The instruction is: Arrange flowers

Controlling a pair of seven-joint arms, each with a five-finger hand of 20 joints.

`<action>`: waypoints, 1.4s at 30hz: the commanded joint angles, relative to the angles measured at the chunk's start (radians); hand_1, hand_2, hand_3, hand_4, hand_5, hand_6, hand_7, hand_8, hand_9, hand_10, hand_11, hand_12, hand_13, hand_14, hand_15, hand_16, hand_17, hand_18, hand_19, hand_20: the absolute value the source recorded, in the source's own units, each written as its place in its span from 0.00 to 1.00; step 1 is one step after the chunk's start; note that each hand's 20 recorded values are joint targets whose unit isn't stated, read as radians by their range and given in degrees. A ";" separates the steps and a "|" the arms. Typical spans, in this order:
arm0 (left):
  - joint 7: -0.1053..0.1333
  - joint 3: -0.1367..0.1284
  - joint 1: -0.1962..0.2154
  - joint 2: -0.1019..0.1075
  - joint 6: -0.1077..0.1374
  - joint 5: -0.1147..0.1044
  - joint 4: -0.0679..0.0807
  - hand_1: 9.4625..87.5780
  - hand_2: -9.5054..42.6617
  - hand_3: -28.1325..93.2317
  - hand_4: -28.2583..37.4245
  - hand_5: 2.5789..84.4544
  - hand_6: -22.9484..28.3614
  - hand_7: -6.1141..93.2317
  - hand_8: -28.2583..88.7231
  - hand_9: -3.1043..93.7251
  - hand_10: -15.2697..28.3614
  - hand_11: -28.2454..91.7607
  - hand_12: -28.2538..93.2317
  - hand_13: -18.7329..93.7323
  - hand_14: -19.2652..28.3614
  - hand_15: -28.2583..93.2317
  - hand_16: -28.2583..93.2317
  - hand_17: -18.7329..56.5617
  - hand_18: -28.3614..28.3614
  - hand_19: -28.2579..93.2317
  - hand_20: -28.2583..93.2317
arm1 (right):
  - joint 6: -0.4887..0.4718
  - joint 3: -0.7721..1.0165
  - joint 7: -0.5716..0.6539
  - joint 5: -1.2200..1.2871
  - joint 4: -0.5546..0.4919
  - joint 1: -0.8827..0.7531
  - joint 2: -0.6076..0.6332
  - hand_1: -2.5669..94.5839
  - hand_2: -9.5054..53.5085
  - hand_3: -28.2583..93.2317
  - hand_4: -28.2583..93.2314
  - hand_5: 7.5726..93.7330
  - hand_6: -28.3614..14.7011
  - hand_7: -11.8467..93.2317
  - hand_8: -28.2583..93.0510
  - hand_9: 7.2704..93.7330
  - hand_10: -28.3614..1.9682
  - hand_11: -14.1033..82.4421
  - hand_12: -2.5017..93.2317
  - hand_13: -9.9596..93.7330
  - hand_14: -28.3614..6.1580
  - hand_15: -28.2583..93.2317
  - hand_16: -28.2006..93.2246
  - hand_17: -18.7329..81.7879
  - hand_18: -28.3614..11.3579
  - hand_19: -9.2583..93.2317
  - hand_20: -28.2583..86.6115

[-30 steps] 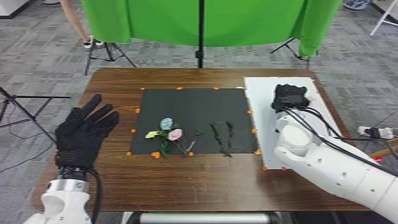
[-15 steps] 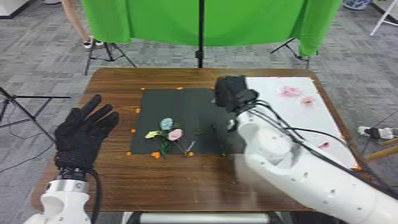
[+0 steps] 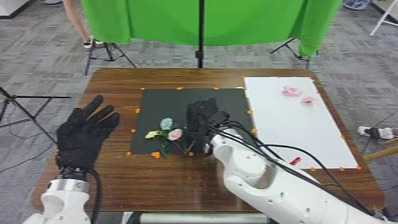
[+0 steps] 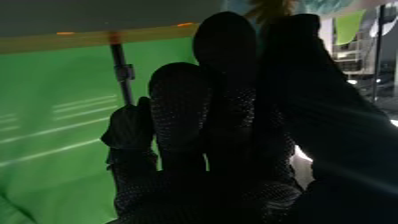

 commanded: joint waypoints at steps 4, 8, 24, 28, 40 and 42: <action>-0.027 -0.005 0.006 -0.018 -0.003 0.015 -0.001 0.16 0.36 0.87 0.00 0.45 0.65 0.19 0.16 0.41 0.83 0.45 0.33 0.40 1.00 0.68 0.16 0.14 1.00 0.72 0.31 | -0.099 0.040 -0.044 -0.052 -0.017 -0.050 -0.022 0.47 0.00 0.85 0.00 0.77 0.74 0.26 0.20 0.86 0.67 0.57 0.30 0.73 0.53 0.89 0.38 0.41 0.15 0.98 0.74; -0.025 -0.001 0.007 -0.016 0.000 0.013 0.001 0.16 0.37 0.87 0.00 0.45 0.65 0.19 0.16 0.41 0.83 0.45 0.33 0.40 1.00 0.68 0.16 0.14 1.00 0.72 0.31 | -0.102 0.049 -0.049 -0.062 -0.018 -0.058 -0.024 0.43 0.00 0.88 0.00 0.73 0.74 0.26 0.13 0.84 0.62 0.63 0.27 0.72 0.51 0.90 0.38 0.40 0.14 0.98 0.75; 0.020 0.017 0.021 -0.001 0.019 -0.005 0.002 0.15 0.37 0.86 0.00 0.45 0.65 0.19 0.16 0.41 0.83 0.45 0.33 0.40 1.00 0.68 0.16 0.14 1.00 0.72 0.31 | 0.103 0.110 0.165 0.141 -0.024 0.100 0.190 0.37 0.00 0.88 0.00 0.64 0.67 0.26 0.13 0.73 0.50 0.53 0.19 0.66 0.44 0.88 0.35 0.39 0.15 0.97 0.75; 0.007 0.021 0.010 -0.015 0.020 -0.002 0.013 0.15 0.38 0.86 0.00 0.45 0.65 0.19 0.16 0.41 0.84 0.45 0.33 0.40 1.00 0.68 0.16 0.14 1.00 0.72 0.31 | 0.159 0.089 0.275 0.238 0.054 0.185 0.282 0.36 0.00 0.89 0.00 0.62 0.65 0.25 0.13 0.69 0.45 0.47 0.18 0.63 0.43 0.86 0.33 0.37 0.16 0.95 0.74; 0.011 0.051 -0.016 0.003 0.006 -0.008 0.022 0.14 0.38 0.86 0.00 0.45 0.65 0.19 0.16 0.40 0.83 0.45 0.33 0.40 1.00 0.68 0.16 0.14 1.00 0.72 0.31 | 0.029 0.066 0.417 0.357 0.270 0.277 0.367 0.35 0.00 0.92 0.00 0.49 0.63 0.26 0.12 0.45 0.31 0.34 0.16 0.51 0.36 0.85 0.29 0.35 0.18 0.94 0.72; 0.010 0.051 -0.018 0.002 0.005 -0.009 0.022 0.14 0.38 0.86 0.00 0.45 0.65 0.19 0.16 0.40 0.83 0.45 0.33 0.40 1.00 0.68 0.16 0.14 1.00 0.72 0.31 | -0.016 0.088 0.419 0.380 0.280 0.260 0.374 0.35 0.00 0.92 0.00 0.47 0.63 0.26 0.12 0.42 0.30 0.32 0.16 0.49 0.35 0.85 0.28 0.34 0.18 0.94 0.72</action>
